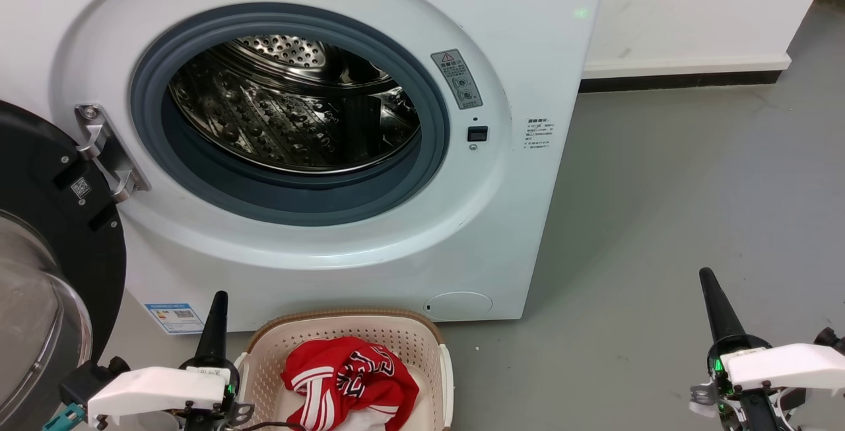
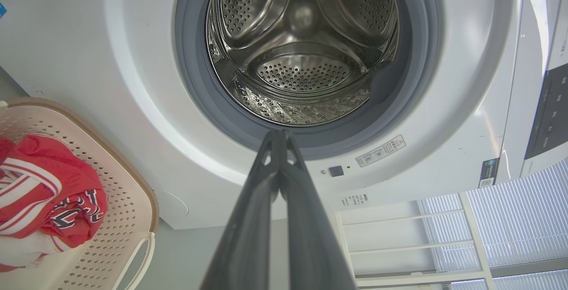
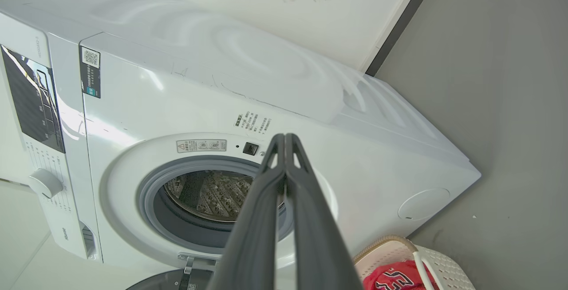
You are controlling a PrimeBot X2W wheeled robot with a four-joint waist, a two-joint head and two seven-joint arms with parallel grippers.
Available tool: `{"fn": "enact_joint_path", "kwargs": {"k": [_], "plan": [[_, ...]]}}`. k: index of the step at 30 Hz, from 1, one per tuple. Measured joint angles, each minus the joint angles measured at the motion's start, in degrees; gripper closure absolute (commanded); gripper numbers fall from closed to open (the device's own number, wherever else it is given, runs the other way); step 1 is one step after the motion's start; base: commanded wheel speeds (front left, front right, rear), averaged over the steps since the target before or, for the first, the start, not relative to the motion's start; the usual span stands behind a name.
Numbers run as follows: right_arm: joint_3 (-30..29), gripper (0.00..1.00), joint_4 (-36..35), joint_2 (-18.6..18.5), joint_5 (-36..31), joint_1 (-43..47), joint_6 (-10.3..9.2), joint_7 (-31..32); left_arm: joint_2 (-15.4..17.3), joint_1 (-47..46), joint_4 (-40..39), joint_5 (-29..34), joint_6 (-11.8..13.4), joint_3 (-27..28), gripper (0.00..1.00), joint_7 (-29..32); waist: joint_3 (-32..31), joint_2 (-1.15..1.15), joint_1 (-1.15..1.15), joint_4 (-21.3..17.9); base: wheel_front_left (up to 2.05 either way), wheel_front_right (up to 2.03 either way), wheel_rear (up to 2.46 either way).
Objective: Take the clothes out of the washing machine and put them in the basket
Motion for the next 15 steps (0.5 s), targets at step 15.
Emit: {"fn": "enact_joint_path", "kwargs": {"k": [15], "plan": [[-0.4, 1.0, 0.3, 0.0, 8.8, -1.0, 0.0, 2.0, 0.0, -1.6, 0.9, -8.5, -0.3, -0.1, 1.0, 2.0, 0.1, 0.0, 0.0, 0.6, 0.0, 0.0, 0.0]]}}
